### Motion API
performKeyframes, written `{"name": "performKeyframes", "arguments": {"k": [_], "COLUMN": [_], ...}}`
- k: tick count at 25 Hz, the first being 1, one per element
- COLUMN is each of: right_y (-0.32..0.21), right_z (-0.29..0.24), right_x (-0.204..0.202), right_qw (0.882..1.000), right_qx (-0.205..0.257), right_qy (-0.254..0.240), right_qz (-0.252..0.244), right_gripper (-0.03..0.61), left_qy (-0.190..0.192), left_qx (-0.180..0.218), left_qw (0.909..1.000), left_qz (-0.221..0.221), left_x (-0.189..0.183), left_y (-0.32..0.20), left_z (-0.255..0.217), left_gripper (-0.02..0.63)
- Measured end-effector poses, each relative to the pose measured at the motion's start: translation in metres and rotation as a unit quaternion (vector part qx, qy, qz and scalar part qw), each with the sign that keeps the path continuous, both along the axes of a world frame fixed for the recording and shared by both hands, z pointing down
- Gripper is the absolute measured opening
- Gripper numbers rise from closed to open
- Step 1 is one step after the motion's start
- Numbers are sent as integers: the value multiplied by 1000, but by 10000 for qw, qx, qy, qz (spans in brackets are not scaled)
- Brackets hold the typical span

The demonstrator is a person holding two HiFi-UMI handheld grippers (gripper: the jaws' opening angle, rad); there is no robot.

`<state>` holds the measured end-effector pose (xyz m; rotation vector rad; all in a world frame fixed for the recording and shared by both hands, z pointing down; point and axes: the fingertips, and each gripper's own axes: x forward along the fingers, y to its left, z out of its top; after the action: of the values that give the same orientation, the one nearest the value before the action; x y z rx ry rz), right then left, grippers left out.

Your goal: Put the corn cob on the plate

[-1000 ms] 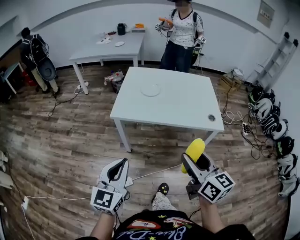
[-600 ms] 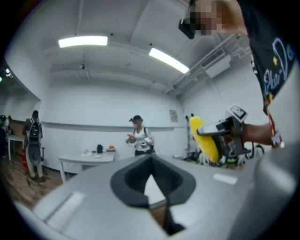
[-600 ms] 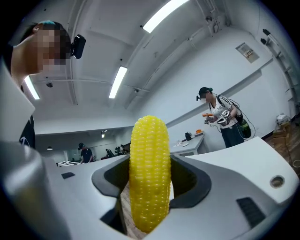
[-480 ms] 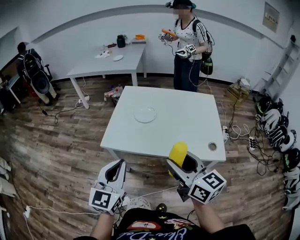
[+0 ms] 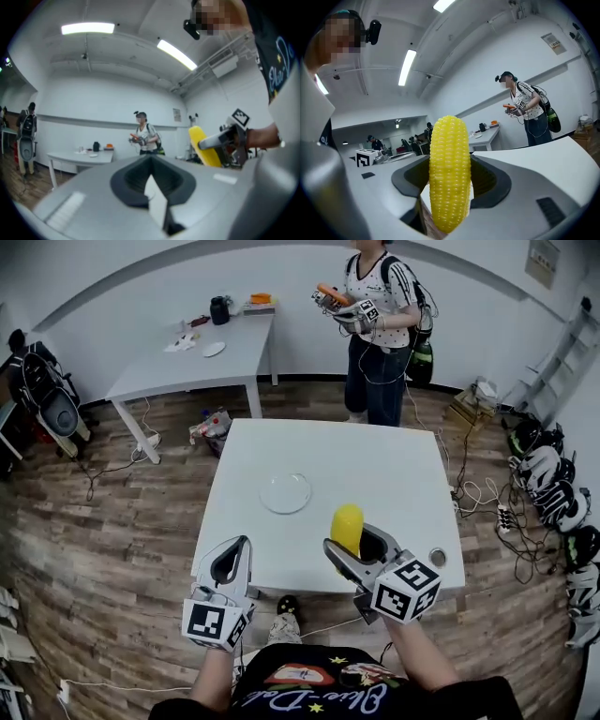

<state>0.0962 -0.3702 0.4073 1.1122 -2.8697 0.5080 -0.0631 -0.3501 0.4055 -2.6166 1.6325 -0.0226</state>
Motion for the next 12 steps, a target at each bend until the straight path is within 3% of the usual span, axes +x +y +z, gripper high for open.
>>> {"name": "performKeyframes", "arguments": {"k": [6, 12], "right_y": [-104, -174], "right_z": [52, 121], "right_x": [-50, -88], "right_qw": [9950, 9756], "right_qx": [-590, -1359], "right_qy": [801, 1698], "right_qz": [-120, -298], "right_gripper": [252, 252], "left_qy": [46, 186], "left_qx": [-85, -260], "left_qw": [9995, 9991], "left_qz": [287, 269], "left_x": [-28, -67], "left_y": [-91, -138], "left_z": [-1, 12], "left_gripper": [-6, -6]}}
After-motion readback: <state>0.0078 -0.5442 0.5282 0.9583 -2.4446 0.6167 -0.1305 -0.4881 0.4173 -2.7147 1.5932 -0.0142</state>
